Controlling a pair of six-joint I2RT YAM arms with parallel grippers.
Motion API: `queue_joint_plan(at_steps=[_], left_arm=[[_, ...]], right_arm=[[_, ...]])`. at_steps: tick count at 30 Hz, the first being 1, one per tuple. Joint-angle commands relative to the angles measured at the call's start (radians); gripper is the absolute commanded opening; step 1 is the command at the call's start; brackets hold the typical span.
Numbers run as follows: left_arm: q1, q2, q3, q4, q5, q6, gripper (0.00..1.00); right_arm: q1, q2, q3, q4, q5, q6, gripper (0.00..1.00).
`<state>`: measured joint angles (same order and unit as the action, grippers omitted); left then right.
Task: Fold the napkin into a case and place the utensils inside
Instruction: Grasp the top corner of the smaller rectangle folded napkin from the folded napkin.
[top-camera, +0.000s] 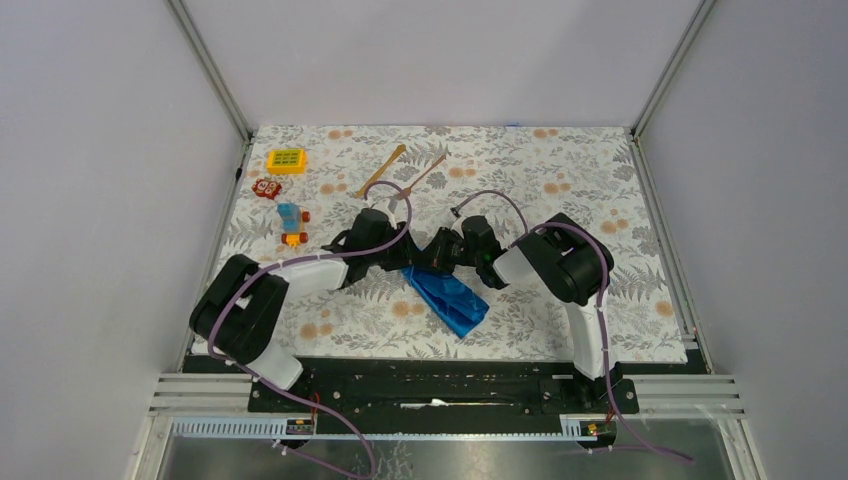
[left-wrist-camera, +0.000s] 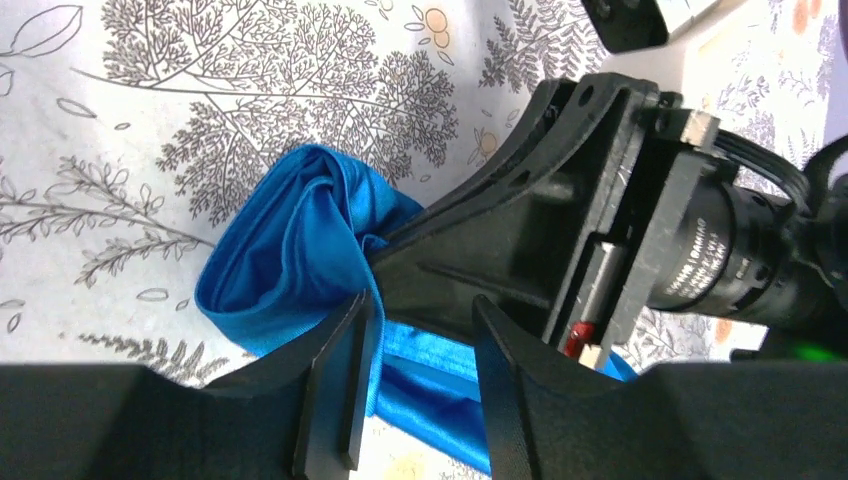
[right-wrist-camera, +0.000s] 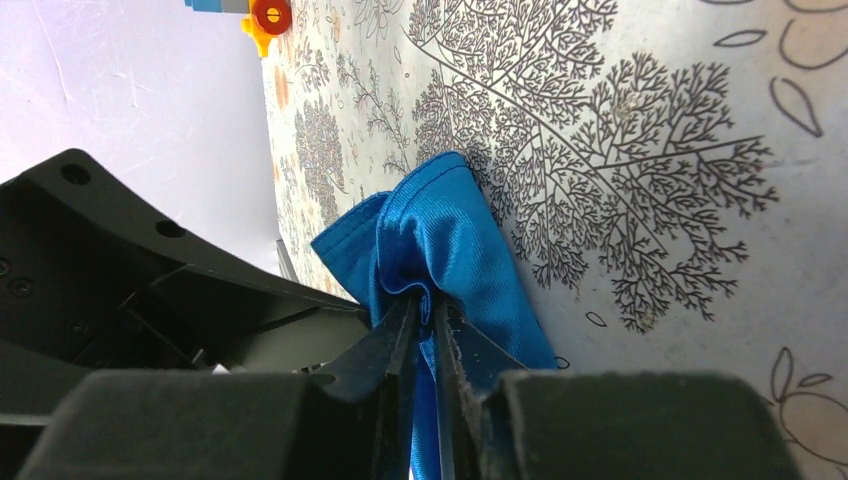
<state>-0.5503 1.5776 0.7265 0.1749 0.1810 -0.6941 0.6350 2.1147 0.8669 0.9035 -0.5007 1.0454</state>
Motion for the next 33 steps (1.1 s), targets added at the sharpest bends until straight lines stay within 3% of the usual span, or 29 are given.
queue_joint_plan(at_steps=[1,9,13,15,20,23,25,28,33], left_arm=[[0.029,-0.120,-0.015,-0.062,0.020,-0.007,0.49],[0.170,-0.300,-0.114,-0.167,-0.005,-0.072,0.59],[0.211,-0.235,-0.161,-0.105,0.067,-0.106,0.53],[0.213,-0.171,-0.175,-0.051,0.102,-0.120,0.44],[0.206,-0.041,-0.183,0.073,0.155,-0.138,0.38],[0.187,0.010,-0.177,0.098,0.148,-0.148,0.35],[0.178,0.034,-0.174,0.104,0.140,-0.155,0.34],[0.175,0.052,-0.177,0.101,0.136,-0.158,0.33],[0.182,0.007,-0.196,0.061,0.102,-0.132,0.33]], right_arm=[[0.012,0.013,0.024,-0.012,0.005,-0.013,0.18],[0.012,-0.031,0.030,-0.107,0.004,-0.062,0.30],[0.011,-0.054,0.023,-0.111,-0.007,-0.052,0.32],[0.012,-0.061,0.021,-0.117,-0.006,-0.050,0.30],[0.013,-0.064,0.038,-0.136,-0.017,-0.062,0.27],[0.030,-0.052,0.068,-0.166,-0.008,-0.075,0.12],[0.048,-0.035,0.097,-0.186,0.001,-0.077,0.09],[0.064,-0.012,0.148,-0.241,0.006,-0.096,0.15],[0.039,-0.114,0.104,-0.343,0.018,-0.163,0.26]])
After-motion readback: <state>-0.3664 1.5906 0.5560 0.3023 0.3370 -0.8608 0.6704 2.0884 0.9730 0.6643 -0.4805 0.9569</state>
